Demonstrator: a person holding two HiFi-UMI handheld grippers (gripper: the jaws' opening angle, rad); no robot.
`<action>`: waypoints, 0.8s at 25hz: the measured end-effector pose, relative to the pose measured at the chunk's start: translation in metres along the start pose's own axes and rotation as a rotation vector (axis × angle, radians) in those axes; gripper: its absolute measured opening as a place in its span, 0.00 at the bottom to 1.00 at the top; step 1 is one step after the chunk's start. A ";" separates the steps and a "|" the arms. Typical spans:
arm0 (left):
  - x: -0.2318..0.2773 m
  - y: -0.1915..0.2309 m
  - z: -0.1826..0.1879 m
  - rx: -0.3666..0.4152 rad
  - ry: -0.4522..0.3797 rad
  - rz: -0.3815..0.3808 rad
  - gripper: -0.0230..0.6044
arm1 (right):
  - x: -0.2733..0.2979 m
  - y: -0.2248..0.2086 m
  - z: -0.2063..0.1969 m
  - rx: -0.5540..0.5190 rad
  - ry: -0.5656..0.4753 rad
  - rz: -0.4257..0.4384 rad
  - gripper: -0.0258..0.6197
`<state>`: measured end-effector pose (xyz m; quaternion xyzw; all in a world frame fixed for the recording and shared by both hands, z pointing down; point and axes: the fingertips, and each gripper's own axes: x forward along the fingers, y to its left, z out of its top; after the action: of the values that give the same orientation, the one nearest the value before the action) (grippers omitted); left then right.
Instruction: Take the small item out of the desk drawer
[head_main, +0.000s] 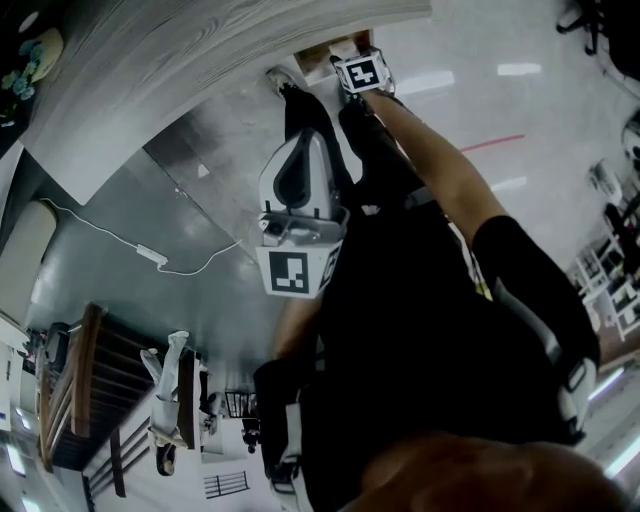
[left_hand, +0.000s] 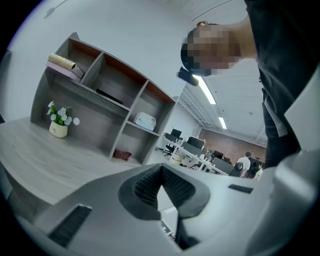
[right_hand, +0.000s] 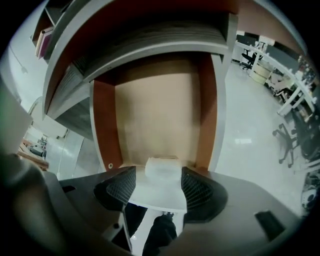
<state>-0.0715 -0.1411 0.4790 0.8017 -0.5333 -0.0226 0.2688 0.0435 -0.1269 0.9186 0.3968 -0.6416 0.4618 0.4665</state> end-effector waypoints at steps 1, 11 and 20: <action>0.000 0.000 -0.001 -0.003 0.002 0.001 0.03 | 0.001 -0.002 -0.002 -0.004 0.010 -0.008 0.45; 0.003 0.015 -0.007 -0.030 0.005 0.018 0.03 | 0.014 -0.029 -0.018 -0.008 0.139 -0.130 0.45; -0.003 0.025 -0.016 -0.039 0.015 0.023 0.03 | 0.025 -0.027 -0.012 0.000 0.118 -0.127 0.45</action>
<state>-0.0883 -0.1395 0.5033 0.7902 -0.5400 -0.0238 0.2889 0.0651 -0.1242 0.9500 0.4090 -0.5865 0.4538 0.5318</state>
